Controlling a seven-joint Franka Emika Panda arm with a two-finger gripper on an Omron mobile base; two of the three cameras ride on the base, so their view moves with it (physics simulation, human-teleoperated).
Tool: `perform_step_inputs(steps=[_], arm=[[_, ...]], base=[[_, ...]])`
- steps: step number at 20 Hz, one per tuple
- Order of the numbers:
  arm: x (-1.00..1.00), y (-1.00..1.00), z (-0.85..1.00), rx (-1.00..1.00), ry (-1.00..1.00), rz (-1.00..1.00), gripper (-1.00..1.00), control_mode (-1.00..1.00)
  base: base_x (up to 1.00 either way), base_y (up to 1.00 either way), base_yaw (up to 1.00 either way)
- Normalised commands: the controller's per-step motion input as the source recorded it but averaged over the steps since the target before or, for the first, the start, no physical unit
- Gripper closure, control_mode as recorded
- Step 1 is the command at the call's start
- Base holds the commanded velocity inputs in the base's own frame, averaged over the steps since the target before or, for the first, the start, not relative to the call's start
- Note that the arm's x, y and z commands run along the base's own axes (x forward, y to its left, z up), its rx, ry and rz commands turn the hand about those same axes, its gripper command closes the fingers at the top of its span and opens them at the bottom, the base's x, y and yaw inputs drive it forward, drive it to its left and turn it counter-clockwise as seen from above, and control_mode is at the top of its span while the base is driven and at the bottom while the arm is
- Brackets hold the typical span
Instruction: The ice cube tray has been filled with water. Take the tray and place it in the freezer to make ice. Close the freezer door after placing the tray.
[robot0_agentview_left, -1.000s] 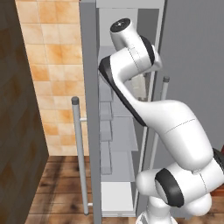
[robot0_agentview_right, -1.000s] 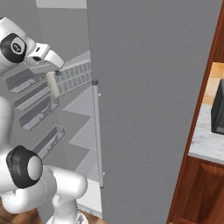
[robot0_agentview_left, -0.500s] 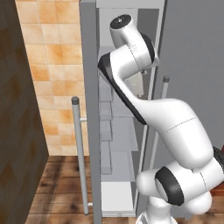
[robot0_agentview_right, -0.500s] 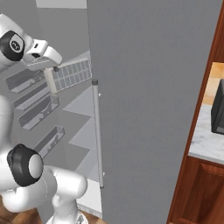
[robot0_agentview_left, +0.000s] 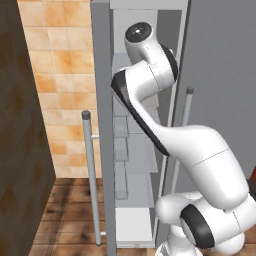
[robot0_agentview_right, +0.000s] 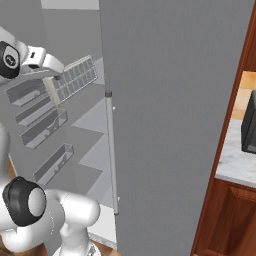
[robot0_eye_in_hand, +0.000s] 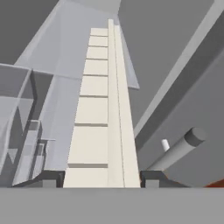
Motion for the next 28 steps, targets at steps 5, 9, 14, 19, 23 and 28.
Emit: perform_step_inputs(steps=[5, 9, 14, 19, 23, 28], arm=[[0.22, 0.0, 0.17, 0.0, -0.13, 0.06, 1.0, -1.0], [0.48, 0.0, 0.02, 0.0, 0.0, 0.01, 1.0, -1.0], [0.6, 0.0, 0.0, 0.0, 0.0, 0.0, 1.0, -1.0], [0.64, 0.0, 0.0, 0.0, 0.01, 0.0, 1.0, -1.0], [0.67, 0.0, 0.0, 0.0, 0.04, 0.0, 1.0, -1.0], [0.68, 0.0, 0.0, 0.0, 0.05, 0.0, 1.0, -1.0]], base=[[0.0, 0.0, 0.0], [0.0, 0.0, 0.0], [0.0, 0.0, 0.0], [0.0, 0.0, 0.0], [0.0, 0.0, 0.0], [0.0, 0.0, 0.0]])
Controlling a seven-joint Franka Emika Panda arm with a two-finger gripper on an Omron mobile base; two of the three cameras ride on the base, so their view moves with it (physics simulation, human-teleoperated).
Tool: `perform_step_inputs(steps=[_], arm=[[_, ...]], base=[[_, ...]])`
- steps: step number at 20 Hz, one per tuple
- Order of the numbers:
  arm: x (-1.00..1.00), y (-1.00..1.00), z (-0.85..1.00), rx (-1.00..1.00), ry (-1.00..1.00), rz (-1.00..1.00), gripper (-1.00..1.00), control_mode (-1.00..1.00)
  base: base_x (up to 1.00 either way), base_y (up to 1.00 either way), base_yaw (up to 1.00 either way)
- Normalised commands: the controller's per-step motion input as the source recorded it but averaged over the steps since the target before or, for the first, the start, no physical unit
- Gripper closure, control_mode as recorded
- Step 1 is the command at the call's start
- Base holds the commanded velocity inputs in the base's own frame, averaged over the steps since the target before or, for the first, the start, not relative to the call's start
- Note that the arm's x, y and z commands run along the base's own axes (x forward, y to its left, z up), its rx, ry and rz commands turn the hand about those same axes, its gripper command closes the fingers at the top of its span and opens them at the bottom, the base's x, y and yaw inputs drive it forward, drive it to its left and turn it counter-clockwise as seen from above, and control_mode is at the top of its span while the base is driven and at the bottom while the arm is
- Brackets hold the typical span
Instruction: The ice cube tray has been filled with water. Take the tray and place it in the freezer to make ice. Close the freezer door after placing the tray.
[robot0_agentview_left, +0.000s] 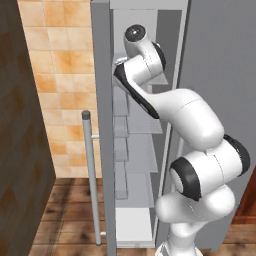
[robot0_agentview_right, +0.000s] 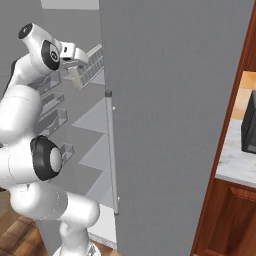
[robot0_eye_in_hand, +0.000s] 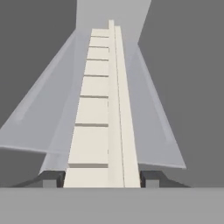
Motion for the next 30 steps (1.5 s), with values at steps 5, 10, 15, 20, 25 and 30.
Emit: perform_step_inputs(steps=[5, 10, 15, 20, 25, 30], arm=[[0.75, 0.0, 0.0, 0.0, 0.05, -0.02, 1.0, -1.0], [0.59, -0.12, 0.0, 0.0, 0.03, -0.08, 1.0, -1.0], [0.55, -0.16, 0.0, 0.0, 0.0, -0.07, 1.0, -1.0], [0.28, -0.03, 0.0, -0.01, 0.0, -0.04, -1.0, -1.0], [-0.26, 0.0, 0.0, -0.01, 0.0, -0.05, -1.0, -1.0], [-0.51, -0.02, -0.04, -0.02, 0.0, -0.1, -1.0, -1.0]], base=[[0.0, 0.0, 0.0], [0.0, 0.0, 0.0], [0.0, 0.0, 0.0], [0.0, 0.0, 0.0], [0.0, 0.0, 0.0], [0.0, 0.0, 0.0]])
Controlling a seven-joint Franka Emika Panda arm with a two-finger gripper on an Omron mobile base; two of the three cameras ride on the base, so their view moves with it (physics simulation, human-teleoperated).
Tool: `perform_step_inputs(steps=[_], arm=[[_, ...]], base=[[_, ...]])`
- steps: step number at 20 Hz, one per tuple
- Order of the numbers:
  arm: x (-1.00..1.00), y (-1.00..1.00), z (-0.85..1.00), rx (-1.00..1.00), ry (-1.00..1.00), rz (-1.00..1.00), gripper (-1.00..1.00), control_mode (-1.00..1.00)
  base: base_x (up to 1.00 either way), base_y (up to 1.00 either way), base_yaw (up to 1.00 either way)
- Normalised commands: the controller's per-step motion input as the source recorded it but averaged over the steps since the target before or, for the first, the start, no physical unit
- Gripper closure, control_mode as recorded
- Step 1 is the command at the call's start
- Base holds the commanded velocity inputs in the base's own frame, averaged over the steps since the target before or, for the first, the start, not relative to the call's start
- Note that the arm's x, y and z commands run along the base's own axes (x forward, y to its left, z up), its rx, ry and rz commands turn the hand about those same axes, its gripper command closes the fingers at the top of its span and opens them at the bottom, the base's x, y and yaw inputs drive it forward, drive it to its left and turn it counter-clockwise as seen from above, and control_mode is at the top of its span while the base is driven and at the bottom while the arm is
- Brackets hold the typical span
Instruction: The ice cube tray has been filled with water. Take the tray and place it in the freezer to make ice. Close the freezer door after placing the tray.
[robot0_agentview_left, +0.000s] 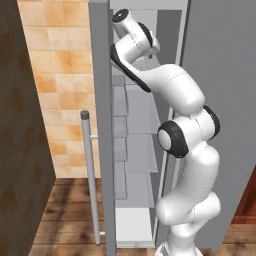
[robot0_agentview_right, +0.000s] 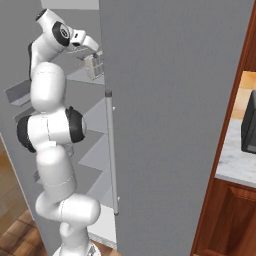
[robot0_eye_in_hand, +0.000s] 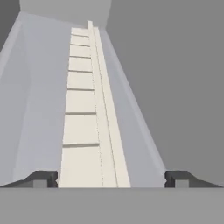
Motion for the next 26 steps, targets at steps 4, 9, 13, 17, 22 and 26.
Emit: perform_step_inputs(steps=[4, 9, 13, 17, 22, 26], arm=[[-1.0, 0.0, -0.37, -0.03, -0.06, -0.09, -1.0, -1.0], [-0.85, -0.09, 0.02, 0.07, -0.13, -0.03, -1.0, -1.0], [-0.86, -0.17, 0.03, 0.26, -0.31, 0.03, -1.0, -1.0], [-1.0, -0.41, -0.23, 0.37, -0.32, 0.08, -1.0, -1.0], [-1.0, -0.29, -0.11, 0.28, -0.19, 0.16, -1.0, -1.0], [-1.0, -0.04, 0.0, 0.07, -0.04, 0.2, -1.0, -1.0]], base=[[0.0, 0.0, 0.0], [0.0, 0.0, 0.0], [0.0, 0.0, 0.0], [0.0, 0.0, 0.0], [0.0, 0.0, 0.0], [0.0, 0.0, 0.0]])
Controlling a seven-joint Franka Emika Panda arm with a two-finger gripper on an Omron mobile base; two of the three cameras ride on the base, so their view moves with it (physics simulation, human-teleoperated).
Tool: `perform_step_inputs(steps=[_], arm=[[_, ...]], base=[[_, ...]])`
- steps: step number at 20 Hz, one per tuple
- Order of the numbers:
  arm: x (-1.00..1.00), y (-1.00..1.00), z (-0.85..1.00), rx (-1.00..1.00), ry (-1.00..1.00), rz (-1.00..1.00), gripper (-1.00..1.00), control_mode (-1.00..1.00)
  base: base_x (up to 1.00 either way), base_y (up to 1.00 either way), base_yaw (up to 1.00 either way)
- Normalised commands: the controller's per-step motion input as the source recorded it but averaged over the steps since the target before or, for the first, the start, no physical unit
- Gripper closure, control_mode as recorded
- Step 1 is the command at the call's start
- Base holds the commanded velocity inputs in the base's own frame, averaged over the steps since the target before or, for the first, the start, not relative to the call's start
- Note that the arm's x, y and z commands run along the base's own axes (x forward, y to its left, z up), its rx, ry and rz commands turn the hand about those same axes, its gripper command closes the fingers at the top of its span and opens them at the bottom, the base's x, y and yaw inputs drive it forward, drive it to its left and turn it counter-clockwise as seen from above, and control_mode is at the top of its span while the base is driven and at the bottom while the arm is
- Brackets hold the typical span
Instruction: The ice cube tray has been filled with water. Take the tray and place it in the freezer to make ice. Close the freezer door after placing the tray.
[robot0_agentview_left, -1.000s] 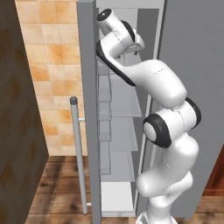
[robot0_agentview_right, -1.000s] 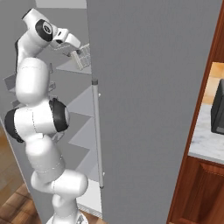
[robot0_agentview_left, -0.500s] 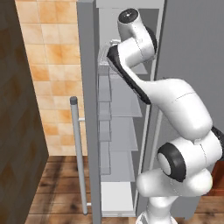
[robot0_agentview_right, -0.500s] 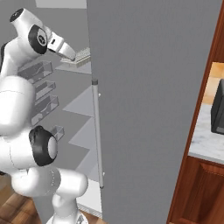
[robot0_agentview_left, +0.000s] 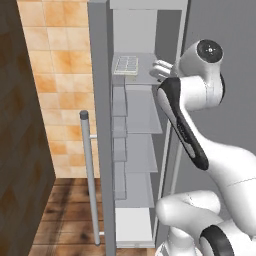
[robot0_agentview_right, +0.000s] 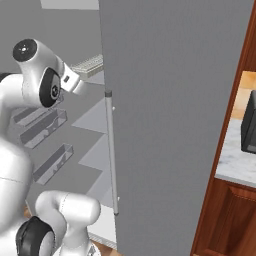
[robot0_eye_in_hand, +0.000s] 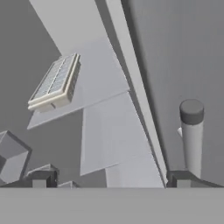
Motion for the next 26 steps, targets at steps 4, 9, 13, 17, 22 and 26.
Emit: perform_step_inputs(steps=[4, 9, 13, 17, 22, 26], arm=[[-1.0, 0.0, -0.01, 0.0, 0.0, 0.22, -1.0, -1.0], [-0.97, 0.0, 0.03, -0.01, -0.03, 0.12, -1.0, -1.0], [-0.7, 0.0, 0.02, -0.04, -0.05, 0.01, -1.0, -1.0], [-0.55, -0.02, 0.08, -0.05, 0.0, -0.03, -1.0, -1.0], [-0.39, -0.03, 0.0, -0.01, 0.0, -0.04, -1.0, 1.0], [0.0, 0.0, 0.0, 0.0, 0.0, 0.0, -1.0, 1.0]], base=[[0.0, 0.0, 0.0], [0.0, 0.0, 0.0], [0.0, 0.0, 0.0], [0.0, 0.0, 0.0], [-0.27, 0.0, -0.03], [-0.74, 0.0, -0.06]])
